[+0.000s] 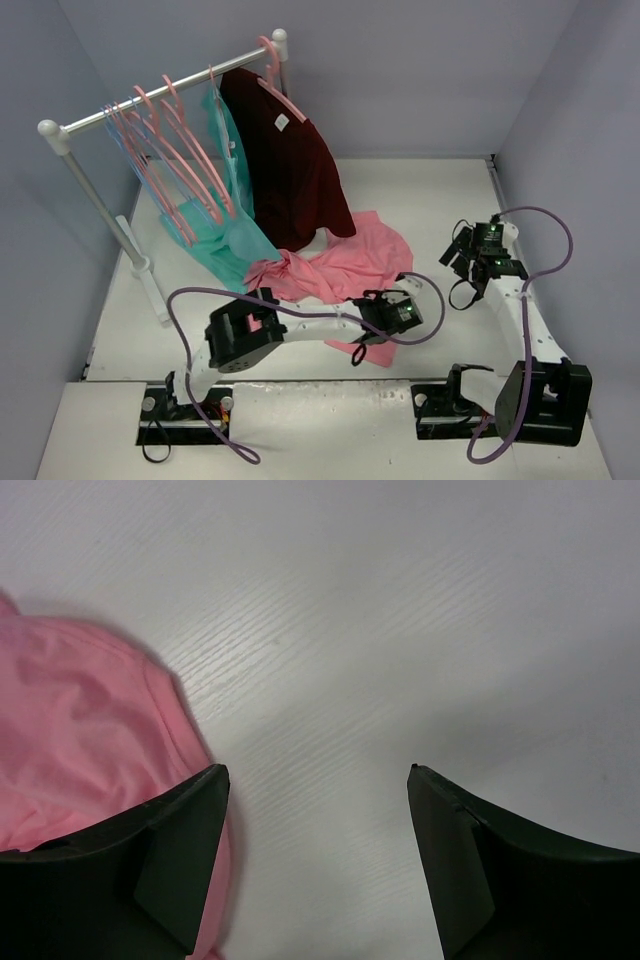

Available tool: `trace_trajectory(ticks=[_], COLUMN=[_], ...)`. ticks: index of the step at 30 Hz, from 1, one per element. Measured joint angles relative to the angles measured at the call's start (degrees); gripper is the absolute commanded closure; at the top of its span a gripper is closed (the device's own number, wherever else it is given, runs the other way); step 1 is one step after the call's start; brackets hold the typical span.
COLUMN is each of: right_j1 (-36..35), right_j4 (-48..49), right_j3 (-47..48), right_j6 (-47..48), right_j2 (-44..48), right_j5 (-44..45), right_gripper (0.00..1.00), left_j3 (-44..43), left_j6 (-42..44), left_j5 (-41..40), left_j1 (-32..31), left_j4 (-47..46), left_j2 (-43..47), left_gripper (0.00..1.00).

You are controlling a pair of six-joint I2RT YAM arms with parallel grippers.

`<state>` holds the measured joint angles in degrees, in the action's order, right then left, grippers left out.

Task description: Place the t-shirt on the hanger

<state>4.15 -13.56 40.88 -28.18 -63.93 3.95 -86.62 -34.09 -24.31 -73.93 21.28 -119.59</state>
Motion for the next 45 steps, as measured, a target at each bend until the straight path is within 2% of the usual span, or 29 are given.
trace_trajectory(ticks=[3, 6, 12, 21, 28, 29, 33, 34, 36, 37, 41, 45], right_j1=[-4.85, -9.64, -11.42, -16.41, -17.17, -17.32, -17.93, -18.06, -18.22, -18.34, -18.7, -18.87], right_j4=[0.57, 1.75, 5.64, 11.85, 14.47, 14.78, 16.86, 17.52, 18.51, 18.83, 18.56, 13.95], right_j3=[0.71, 3.02, 6.61, 9.39, 8.84, 8.68, 8.7, 8.74, 8.73, 8.68, 8.59, 10.88], right_j6=[1.45, 3.69, 7.88, 12.07, 11.62, 11.49, 10.81, 10.52, 9.91, 9.61, 8.6, 9.0], right_j2=[-1.24, -5.41, -14.74, -26.97, -29.67, -29.9, -31.76, -32.03, -32.46, -32.49, -31.6, -24.41], right_j5=[-0.23, -1.42, -7.6, -14.73, -15.65, -15.39, -14.66, -14.67, -14.72, -14.74, -14.7, -12.82], right_gripper=[0.32, 0.34, 0.42, 0.44, 0.42, 0.44, 0.62, 0.68, 0.9, 0.98, 1.0, 1.0], left_j3=[6.7, 8.84, 11.57, 17.12, 17.13, 17.13, 17.14, 17.16, 17.26, 17.31, 17.41, 15.82], left_j6=[0.64, 1.75, 2.19, 1.99, 1.84, 1.81, 1.72, 1.7, 1.73, 1.73, 2.31, 5.13], left_j5=[-1.55, -2.98, -4.27, -4.02, -4.08, -4.08, -4.32, -4.39, -4.6, -4.74, -5.13, -5.1], left_j1=[0.72, 1.36, 2.84, 3.67, 3.67, 3.67, 3.67, 3.7, 3.88, 3.98, 5.03, 7.36], left_j4=[2.48, 3.47, 2.5, 4.16, 4.19, 4.2, 4.19, 4.19, 4.21, 4.21, 4.12, 4.26], left_j2=[8.26, 16.99, 28.57, 27.98, 27.98, 27.98, 28.0, 28.03, 28.32, 28.59, 30.32, 32.78], left_gripper=[1.0, 1.0, 1.0, 1.0, 1.0, 1.0, 1.0, 1.0, 1.0, 1.0, 1.0, 1.0])
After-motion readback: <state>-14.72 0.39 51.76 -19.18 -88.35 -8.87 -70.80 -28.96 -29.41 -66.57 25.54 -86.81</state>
